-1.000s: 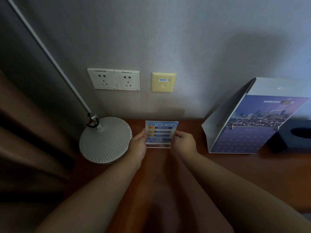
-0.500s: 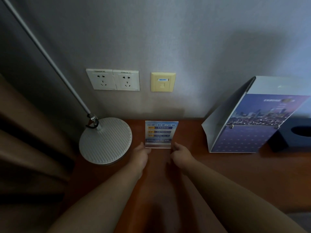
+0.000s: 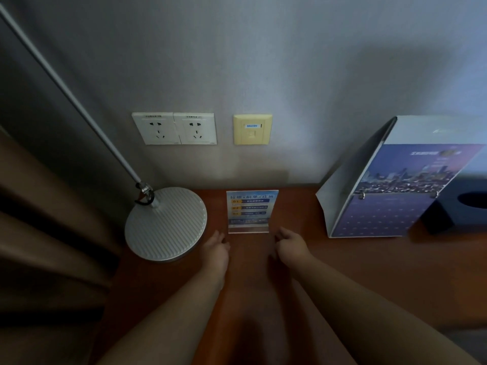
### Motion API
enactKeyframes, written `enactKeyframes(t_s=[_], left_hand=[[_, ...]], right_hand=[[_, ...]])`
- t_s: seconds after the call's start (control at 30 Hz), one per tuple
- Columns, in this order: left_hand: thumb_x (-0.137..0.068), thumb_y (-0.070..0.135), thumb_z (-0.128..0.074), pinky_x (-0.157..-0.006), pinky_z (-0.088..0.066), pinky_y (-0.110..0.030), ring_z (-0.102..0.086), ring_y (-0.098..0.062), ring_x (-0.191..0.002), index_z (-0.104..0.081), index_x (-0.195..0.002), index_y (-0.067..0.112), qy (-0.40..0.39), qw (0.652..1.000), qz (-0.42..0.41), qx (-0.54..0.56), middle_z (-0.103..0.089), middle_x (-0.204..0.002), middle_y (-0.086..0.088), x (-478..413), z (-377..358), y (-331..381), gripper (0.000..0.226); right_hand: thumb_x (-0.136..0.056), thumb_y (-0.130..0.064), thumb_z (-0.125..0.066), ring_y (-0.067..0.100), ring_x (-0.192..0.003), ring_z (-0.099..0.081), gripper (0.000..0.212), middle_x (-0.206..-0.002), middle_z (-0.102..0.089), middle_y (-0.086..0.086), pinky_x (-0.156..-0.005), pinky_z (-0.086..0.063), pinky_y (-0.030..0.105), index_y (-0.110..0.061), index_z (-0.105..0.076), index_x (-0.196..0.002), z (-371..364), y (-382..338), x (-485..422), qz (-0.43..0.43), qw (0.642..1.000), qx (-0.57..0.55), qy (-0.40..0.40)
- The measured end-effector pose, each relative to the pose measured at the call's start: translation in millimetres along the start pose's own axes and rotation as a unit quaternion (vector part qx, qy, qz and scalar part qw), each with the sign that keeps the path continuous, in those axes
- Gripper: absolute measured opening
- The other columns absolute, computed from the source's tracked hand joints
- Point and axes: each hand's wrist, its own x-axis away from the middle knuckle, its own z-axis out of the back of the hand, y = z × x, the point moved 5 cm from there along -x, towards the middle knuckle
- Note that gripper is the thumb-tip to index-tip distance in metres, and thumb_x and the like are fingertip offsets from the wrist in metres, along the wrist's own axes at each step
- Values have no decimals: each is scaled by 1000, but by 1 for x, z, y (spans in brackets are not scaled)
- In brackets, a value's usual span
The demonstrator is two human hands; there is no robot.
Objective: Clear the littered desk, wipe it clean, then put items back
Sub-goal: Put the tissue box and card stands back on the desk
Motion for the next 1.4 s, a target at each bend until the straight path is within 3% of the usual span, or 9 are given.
enactKeyframes(t_s=[0.13,0.27,0.43,0.53,0.7,0.9,1.1,1.3,1.4], left_hand=[[-89,-6,-52,-104,-34,-31,-41,-23,-132,-35,-144,7,10,998,-16,-65,-42,-145,-9,17,0,-8,59],[-90,-1,-52,-100,-38,-30,-50,-28,-122,-49,-132,1,20,977,-50,-209,-53,-133,-15,39,1,-13,41],[-85,19,-58,-89,-48,-28,-61,-25,-103,-67,-105,13,15,894,-89,-439,-67,-112,-8,80,10,-14,22],[-83,31,-61,-91,-47,-26,-59,-21,-111,-63,-118,20,49,861,-106,-494,-62,-121,-2,113,16,-12,37],[-83,35,-60,-95,-47,-27,-54,-15,-117,-46,-136,29,124,849,-112,-502,-56,-130,4,175,35,-30,55],[-86,29,-63,-104,-41,-40,-52,-20,-122,-35,-144,25,176,873,-80,-449,-49,-139,2,246,65,-92,65],[-85,33,-61,-108,-35,-38,-44,-17,-130,-40,-141,26,294,857,-6,-424,-47,-141,5,320,129,-168,60],[-83,30,-54,-89,-48,-28,-58,-18,-110,-61,-116,31,384,849,99,-351,-64,-112,7,410,194,-253,34],[-79,33,-56,-91,-48,-28,-61,-16,-106,-62,-112,35,418,852,138,-284,-67,-107,8,454,217,-297,34]], right_hand=[[-92,0,-42,26,-126,-48,50,-141,-47,8,-105,-42,36,-10,-39,-142,9,7,16,26,995,95,2],[-91,-21,-53,24,-103,-58,24,-115,-61,8,-87,-45,27,-15,-58,-114,19,6,44,74,963,258,-15],[-90,-25,-58,25,-127,-46,52,-139,-48,9,-103,-36,26,-8,-45,-137,42,3,74,123,915,381,-43],[-87,-23,-62,23,-127,-47,58,-141,-46,8,-102,-38,26,-11,-42,-139,55,0,91,159,899,405,-48],[-84,-25,-64,23,-127,-48,61,-142,-47,3,-101,-41,28,-19,-41,-141,61,3,127,253,830,492,-66],[-85,-27,-64,23,-125,-49,58,-139,-50,1,-99,-43,31,-24,-44,-139,44,26,179,343,761,538,-117],[-88,-24,-62,25,-124,-50,53,-138,-50,3,-98,-45,33,-22,-45,-137,-10,73,241,379,708,555,-216],[-89,-23,-63,25,-125,-49,52,-141,-46,3,-95,-47,31,-22,-44,-137,-71,131,313,429,636,570,-295],[-88,-24,-63,25,-128,-46,52,-142,-46,3,-99,-43,31,-20,-45,-137,-97,161,353,459,578,590,-327]])
